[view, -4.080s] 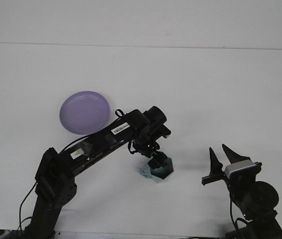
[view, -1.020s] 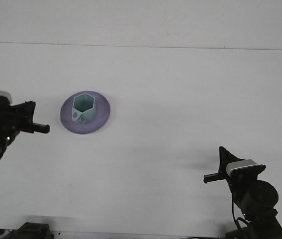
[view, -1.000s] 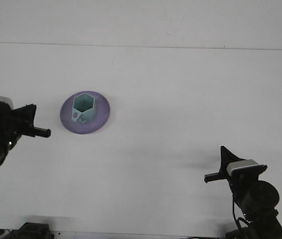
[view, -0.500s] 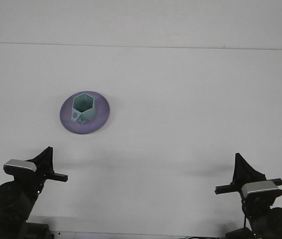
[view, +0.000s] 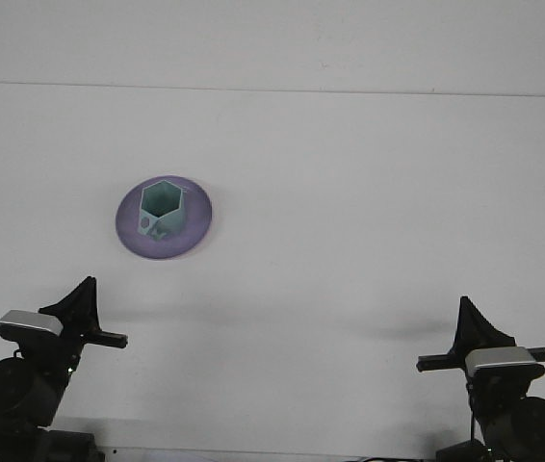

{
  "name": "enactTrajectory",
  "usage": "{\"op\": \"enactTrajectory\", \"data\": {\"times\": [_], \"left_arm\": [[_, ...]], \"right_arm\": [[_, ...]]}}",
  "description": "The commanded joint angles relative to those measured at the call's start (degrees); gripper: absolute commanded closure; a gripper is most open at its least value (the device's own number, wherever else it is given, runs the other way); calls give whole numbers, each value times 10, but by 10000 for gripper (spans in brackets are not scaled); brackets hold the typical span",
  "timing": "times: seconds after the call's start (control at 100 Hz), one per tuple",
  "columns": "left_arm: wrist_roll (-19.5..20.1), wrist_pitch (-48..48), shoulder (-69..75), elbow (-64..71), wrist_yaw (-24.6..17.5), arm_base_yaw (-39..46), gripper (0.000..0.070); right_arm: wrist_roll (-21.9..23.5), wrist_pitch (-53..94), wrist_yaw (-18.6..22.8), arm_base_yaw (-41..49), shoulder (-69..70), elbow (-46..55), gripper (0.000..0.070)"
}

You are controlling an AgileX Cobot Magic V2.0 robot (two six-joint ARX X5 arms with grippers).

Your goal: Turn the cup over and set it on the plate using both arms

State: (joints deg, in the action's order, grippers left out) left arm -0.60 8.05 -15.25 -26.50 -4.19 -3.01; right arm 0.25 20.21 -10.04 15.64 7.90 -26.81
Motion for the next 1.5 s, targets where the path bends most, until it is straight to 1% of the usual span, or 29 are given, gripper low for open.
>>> {"op": "enactTrajectory", "data": {"times": [0.0, 0.44, 0.51, 0.64, 0.88, 0.96, 1.05, 1.49], "left_arm": [[-1, -6, 0, -5, 3, 1, 685], [0, -14, 3, 5, 6, 3, 685], [21, -51, 25, 41, 11, 13, 685], [21, -150, 86, 147, 12, 28, 685], [14, -194, 151, 258, 12, 39, 685], [11, -180, 151, 257, 9, 39, 685], [-20, -181, 151, 257, 9, 39, 685], [-20, -180, 150, 257, 10, 39, 685]], "right_arm": [[-3, -7, -1, 1, 0, -2, 700], [-3, -7, -1, 1, 0, -2, 700], [-3, -7, -1, 1, 0, -2, 700], [-3, -7, -1, 1, 0, -2, 700], [-3, -7, -1, 1, 0, -2, 700], [-3, -7, -1, 1, 0, -2, 700], [-3, -7, -1, 1, 0, -2, 700], [-3, -8, -1, 1, 0, -2, 700]]}}
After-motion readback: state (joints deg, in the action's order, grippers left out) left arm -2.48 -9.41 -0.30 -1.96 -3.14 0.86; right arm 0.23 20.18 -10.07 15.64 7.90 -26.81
